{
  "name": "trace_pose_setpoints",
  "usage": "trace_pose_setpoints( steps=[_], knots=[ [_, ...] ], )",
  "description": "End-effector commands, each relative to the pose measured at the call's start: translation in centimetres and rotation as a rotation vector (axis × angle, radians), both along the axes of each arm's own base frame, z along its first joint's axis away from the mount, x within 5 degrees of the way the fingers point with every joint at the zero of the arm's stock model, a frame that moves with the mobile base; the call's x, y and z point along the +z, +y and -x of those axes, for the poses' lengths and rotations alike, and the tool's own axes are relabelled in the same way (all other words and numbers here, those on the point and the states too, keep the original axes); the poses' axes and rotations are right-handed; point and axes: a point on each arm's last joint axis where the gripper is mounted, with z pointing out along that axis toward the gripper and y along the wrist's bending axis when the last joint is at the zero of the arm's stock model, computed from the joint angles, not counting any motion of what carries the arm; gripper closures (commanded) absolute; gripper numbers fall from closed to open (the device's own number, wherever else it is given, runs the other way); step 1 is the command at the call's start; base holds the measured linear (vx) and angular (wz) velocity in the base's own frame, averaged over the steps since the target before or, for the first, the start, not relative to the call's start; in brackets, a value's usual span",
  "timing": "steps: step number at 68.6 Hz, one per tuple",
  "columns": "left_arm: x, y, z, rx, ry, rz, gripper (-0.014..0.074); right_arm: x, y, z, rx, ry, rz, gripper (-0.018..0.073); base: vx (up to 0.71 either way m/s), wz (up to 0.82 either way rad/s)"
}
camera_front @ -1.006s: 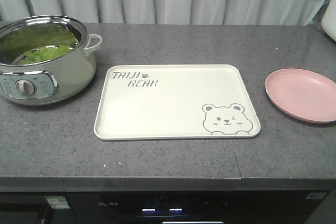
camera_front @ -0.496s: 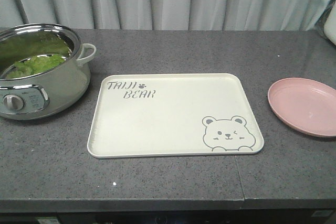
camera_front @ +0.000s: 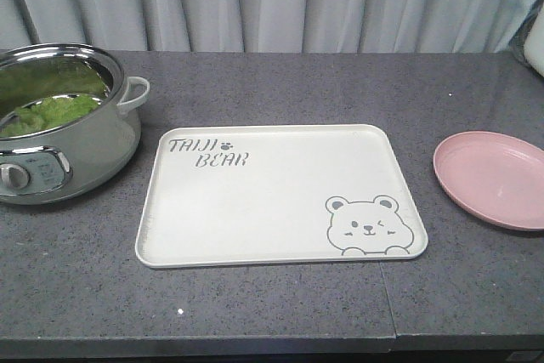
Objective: Transfer vegetables to tray and serve
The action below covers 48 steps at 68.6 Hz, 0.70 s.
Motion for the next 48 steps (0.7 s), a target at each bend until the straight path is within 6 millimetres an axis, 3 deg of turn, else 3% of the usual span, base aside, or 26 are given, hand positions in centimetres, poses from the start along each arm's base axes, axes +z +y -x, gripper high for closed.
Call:
trace_pose_setpoints(
  steps=[1, 48],
  knots=[
    [-0.06, -0.02, 0.06, -0.005, -0.065, 0.01, 0.0603, 0.46, -0.01, 0.04, -0.003, -0.072, 0.013, 0.0567, 0.01, -0.01],
    [-0.06, -0.02, 0.06, -0.005, -0.065, 0.01, 0.0603, 0.47, -0.01, 0.04, -0.003, -0.073, 0.012, 0.0567, 0.0, 0.0]
  ],
)
